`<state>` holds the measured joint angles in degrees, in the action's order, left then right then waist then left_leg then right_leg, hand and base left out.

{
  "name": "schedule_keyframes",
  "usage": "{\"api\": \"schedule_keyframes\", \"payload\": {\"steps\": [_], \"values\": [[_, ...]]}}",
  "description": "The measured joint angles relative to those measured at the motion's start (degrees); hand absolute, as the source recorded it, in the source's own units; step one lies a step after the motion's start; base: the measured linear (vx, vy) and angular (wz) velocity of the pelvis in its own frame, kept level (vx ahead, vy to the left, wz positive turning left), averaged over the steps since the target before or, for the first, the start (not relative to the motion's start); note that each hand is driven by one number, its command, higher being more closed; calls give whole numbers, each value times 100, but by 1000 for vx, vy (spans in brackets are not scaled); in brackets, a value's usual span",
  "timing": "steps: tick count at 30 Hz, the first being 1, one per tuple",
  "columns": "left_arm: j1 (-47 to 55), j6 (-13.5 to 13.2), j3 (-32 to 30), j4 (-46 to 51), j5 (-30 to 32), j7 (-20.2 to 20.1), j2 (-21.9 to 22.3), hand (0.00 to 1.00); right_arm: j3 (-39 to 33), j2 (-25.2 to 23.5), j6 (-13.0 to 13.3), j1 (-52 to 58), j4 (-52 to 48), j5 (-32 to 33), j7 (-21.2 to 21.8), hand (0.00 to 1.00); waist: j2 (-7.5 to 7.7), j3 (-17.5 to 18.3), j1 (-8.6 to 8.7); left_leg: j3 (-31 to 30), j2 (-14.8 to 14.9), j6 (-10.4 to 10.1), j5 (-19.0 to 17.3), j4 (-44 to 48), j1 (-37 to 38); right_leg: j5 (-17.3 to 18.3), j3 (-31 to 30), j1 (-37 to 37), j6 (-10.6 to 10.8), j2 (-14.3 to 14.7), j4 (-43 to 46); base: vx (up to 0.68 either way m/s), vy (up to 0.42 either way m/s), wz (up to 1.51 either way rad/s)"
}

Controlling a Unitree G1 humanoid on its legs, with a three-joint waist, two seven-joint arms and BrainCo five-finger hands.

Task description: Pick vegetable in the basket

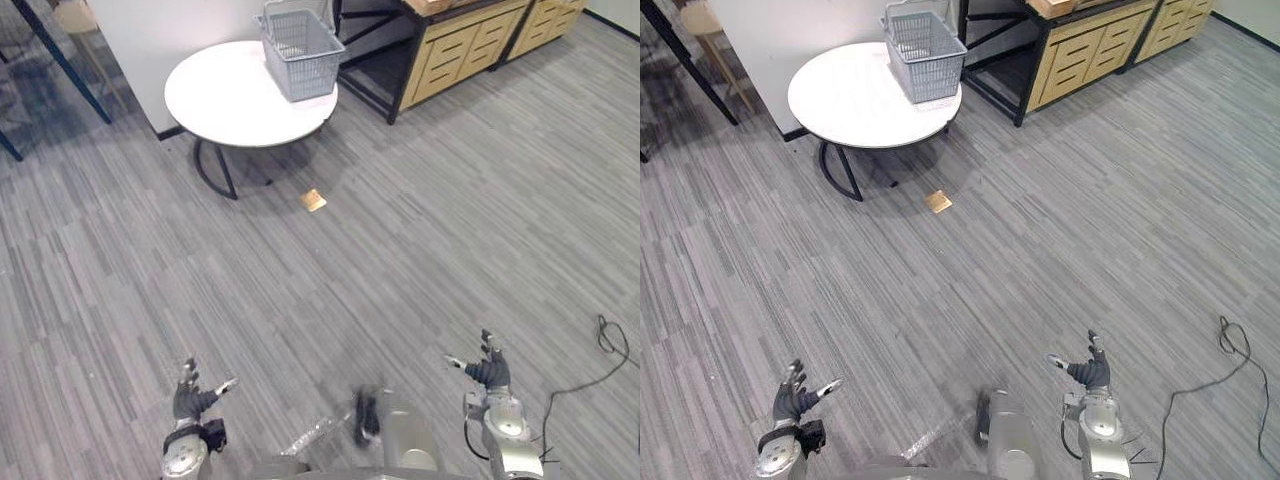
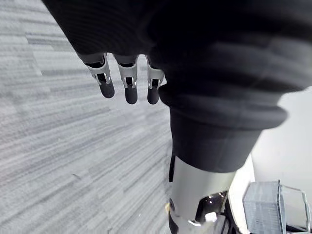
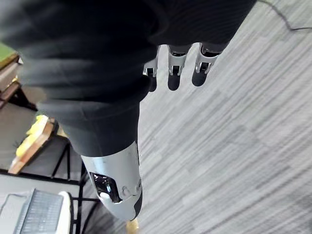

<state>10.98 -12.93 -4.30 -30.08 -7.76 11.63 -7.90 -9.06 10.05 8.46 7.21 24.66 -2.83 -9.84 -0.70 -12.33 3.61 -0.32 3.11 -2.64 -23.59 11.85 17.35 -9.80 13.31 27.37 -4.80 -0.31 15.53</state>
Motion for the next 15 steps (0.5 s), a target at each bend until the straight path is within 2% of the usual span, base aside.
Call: {"api": "schedule_keyframes", "payload": {"steps": [1, 2, 3, 4, 5, 6, 7, 8, 10, 11, 12, 13, 14, 15], "values": [[-114, 15, 28, -130, 3, -9, 207, 0, 4, 109, -19, -190, 15, -1, 3, 0, -376, -69, 16, 29, 254, -335, 172, 429, -82, 389, 255, 23, -196, 168, 501, 752, -126, 21], [-154, 17, 31, -132, 3, -20, 230, 0, 11, 77, -19, -248, -19, 0, 6, 0, -359, -70, 48, 66, 236, -697, 429, 831, -296, 662, 251, 13, -209, 101, 618, 732, -145, 3], [-236, 18, 25, -148, 2, -20, 344, 0, 23, 101, -17, -285, -84, 0, 13, 0, -384, -106, 52, 82, 175, -754, 1315, 1938, -773, 972, 222, -231, -191, 58, 641, 577, -148, 15], [-244, 12, 23, -148, 0, -25, 395, 0, 48, 121, -17, -298, -86, 0, 10, 0, -414, -159, 28, 96, 212, -757, 1847, 2557, -1001, 1068, 203, -543, -176, 85, 479, 728, -177, 13], [-234, -12, 19, -156, -1, -34, 436, 0, 139, 116, -13, -330, -84, 12, 4, 0, -398, -252, -15, 271, 514, -638, 2017, 3919, -1445, 1175, 170, -1256, -171, 242, 66, 728, -155, 9], [-236, -22, 17, -159, -1, -35, 405, 0, 212, 52, 5, -311, -90, 40, -5, 0, -395, -289, -43, 518, 741, -316, 1795, 4732, -1780, 1224, 135, -1792, -215, 333, -217, 956, -197, -4], [-237, -29, 22, -149, -1, -34, 384, 0, 231, -88, 57, -305, -163, 64, -15, 0, -166, -389, -185, 859, 879, 5, 1483, 5308, -2320, 1279, 8, -2566, -249, 356, -691, 782, -164, -9], [-231, -28, 25, -150, -1, -33, 380, 0, 231, -115, 85, -305, -176, 69, -16, 0, -107, -398, -241, 943, 881, 31, 1373, 5293, -2589, 1291, -29, -2828, -236, 342, -906, 615, -124, -18], [-196, -15, 29, -152, 1, -38, 379, 0, 214, -77, 132, -320, -177, 125, -16, 0, -28, -409, -350, 1067, 809, 24, 1109, 4620, -3340, 1405, -113, -3343, -128, 328, -1340, 517, -45, -17], [-183, 7, 30, -155, 3, -38, 372, 0, 200, -45, 128, -336, -137, 124, -20, 0, -28, -435, -437, 1074, 686, 51, 1063, 3745, -3704, 1563, -177, -3562, -39, 305, -1419, 690, 24, -29], [-173, 18, 30, -162, 3, -37, 361, 0, 204, -41, 116, -346, -102, 125, -21, 0, 4, -456, -464, 1041, 513, -16, 1134, 2629, -3899, 1767, -252, -3787, 61, 234, -1465, 579, 65, -28], [-147, 22, 25, -163, 2, -34, 370, 0, 195, -44, 115, -330, -81, 125, -19, 0, 2, -462, -475, 999, 395, -96, 1229, 2024, -3894, 1841, -268, -3904, 132, 213, -1480, 695, 153, -40], [-28, 22, 26, -162, 3, -32, 373, 0, 181, -57, 109, -287, -42, 123, -25, 0, -49, -433, -479, 832, 197, 10, 1993, 696, -3840, 2096, -420, -4167, 279, 204, -1500, 576, 165, -56], [25, 23, 15, -167, 3, -21, 352, 0, 209, -72, 103, -257, -18, 123, -25, 0, -11, -396, -528, 814, 135, 358, 2547, 729, -3770, 2286, -590, -4273, 374, 155, -1423, 589, 190, -55]]}}
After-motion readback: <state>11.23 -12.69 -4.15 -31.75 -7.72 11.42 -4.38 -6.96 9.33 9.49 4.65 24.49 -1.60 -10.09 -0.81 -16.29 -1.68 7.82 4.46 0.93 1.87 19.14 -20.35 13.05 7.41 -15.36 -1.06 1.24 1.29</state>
